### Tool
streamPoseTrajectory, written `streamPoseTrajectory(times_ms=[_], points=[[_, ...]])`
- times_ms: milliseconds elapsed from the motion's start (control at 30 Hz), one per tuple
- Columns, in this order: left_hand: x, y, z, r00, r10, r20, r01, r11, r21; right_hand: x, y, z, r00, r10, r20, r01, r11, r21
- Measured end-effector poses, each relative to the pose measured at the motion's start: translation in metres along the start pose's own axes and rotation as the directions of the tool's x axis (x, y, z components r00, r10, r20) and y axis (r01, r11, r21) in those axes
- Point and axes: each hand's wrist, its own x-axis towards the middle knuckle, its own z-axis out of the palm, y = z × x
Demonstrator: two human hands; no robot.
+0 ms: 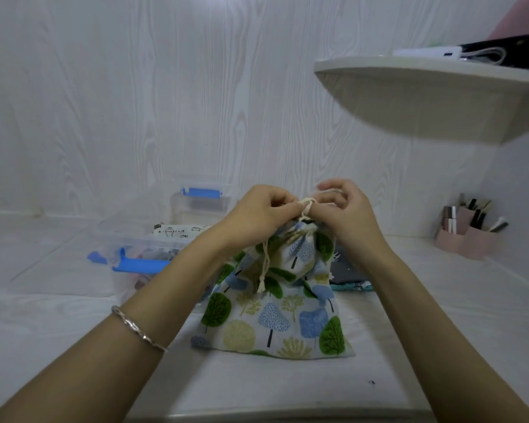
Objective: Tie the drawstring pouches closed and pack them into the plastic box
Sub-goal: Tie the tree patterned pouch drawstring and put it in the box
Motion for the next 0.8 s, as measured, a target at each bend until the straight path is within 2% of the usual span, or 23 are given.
streamPoseTrajectory(times_ms=[133,233,467,600,700,800], points=[[0.002,-0.002,0.001,0.997,-0.068,-0.027,0.066,0.996,-0.066,-0.008,0.0,-0.001,0.984,-0.177,-0.025,0.174,0.979,-0.109],[0.004,0.0,0.002,0.994,-0.11,-0.016,0.108,0.99,-0.091,-0.012,0.003,-0.001,0.969,-0.241,-0.044,0.231,0.959,-0.167],[0.003,-0.001,0.001,0.99,-0.14,0.018,0.141,0.986,-0.086,-0.012,0.001,-0.001,0.933,-0.361,0.015,0.343,0.872,-0.349],[0.002,-0.002,0.0,0.987,-0.16,0.032,0.162,0.982,-0.095,-0.011,0.003,-0.003,0.949,-0.314,0.012,0.299,0.892,-0.338],[0.004,-0.004,0.0,0.987,-0.156,0.034,0.158,0.982,-0.104,-0.01,0.002,-0.005,0.989,-0.144,0.023,0.145,0.981,-0.131],[0.003,-0.003,-0.001,0.989,-0.141,0.052,0.146,0.984,-0.1,-0.009,0.001,-0.007,0.995,-0.076,0.06,0.078,0.997,-0.024]])
